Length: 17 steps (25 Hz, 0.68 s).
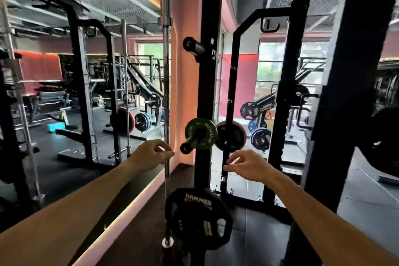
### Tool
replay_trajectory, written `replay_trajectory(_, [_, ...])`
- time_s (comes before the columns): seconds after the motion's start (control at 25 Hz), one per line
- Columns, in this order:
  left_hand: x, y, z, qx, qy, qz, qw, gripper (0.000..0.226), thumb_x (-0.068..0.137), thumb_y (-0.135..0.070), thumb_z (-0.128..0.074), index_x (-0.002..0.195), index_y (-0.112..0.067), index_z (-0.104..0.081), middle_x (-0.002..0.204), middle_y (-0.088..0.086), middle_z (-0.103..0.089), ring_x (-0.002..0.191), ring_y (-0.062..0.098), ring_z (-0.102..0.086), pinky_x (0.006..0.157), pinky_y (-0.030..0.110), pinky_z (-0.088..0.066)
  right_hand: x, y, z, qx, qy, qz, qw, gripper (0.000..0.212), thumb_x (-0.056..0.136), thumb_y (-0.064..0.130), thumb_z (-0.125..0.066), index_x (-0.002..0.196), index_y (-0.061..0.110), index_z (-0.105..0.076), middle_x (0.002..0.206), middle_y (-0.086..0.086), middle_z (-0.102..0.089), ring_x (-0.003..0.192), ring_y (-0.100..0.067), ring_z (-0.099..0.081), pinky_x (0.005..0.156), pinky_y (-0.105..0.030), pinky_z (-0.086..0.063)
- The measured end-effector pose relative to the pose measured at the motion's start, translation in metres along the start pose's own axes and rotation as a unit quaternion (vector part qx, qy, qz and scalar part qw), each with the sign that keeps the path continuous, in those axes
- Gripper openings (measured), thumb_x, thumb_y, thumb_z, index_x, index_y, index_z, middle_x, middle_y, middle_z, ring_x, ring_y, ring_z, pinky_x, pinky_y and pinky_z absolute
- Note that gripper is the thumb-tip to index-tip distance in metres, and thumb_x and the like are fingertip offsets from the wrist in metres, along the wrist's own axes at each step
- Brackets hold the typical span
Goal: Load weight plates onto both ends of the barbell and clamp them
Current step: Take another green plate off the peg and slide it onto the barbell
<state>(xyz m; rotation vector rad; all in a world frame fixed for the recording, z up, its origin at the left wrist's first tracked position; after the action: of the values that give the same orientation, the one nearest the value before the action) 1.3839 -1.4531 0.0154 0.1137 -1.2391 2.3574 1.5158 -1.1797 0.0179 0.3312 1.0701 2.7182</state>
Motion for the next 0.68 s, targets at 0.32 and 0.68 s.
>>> replay_trajectory(0.32, [0.099, 0.049, -0.011, -0.055, 0.019, 0.01, 0.998, 0.01, 0.088, -0.026, -0.076, 0.094, -0.02, -0.07, 0.097, 0.012, -0.074, 0.073, 0.021, -0.072, 0.061, 0.025, -0.05, 0.098, 0.0, -0.025, 0.002, -0.022, -0.036, 0.999, 0.032, 0.079, 0.034, -0.078, 0.108, 0.024, -0.069, 0.088, 0.001, -0.07, 0.079, -0.012, -0.066, 0.078, -0.03, -0.054])
replay_trajectory(0.68, [0.25, 0.074, -0.063, -0.043, 0.044, 0.025, 0.998, 0.054, 0.085, -0.038, -0.078, 0.133, -0.032, -0.054, 0.123, 0.0, -0.059, 0.112, 0.024, -0.062, 0.083, 0.036, -0.051, 0.255, -0.034, -0.028, 0.046, -0.036, -0.034, 0.998, 0.078, 0.081, 0.03, -0.079, 0.149, 0.028, -0.041, 0.133, -0.005, -0.058, 0.122, -0.021, -0.056, 0.089, -0.024, -0.04])
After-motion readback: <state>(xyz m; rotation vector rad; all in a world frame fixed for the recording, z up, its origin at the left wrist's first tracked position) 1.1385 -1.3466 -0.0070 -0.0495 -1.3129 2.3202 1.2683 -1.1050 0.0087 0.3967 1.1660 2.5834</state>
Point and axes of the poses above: each hand's wrist, its own x-axis towards the middle knuckle, its own z-axis out of the back of the hand, y = z × x, the point moved 4 cm from there along x, towards the middle knuckle
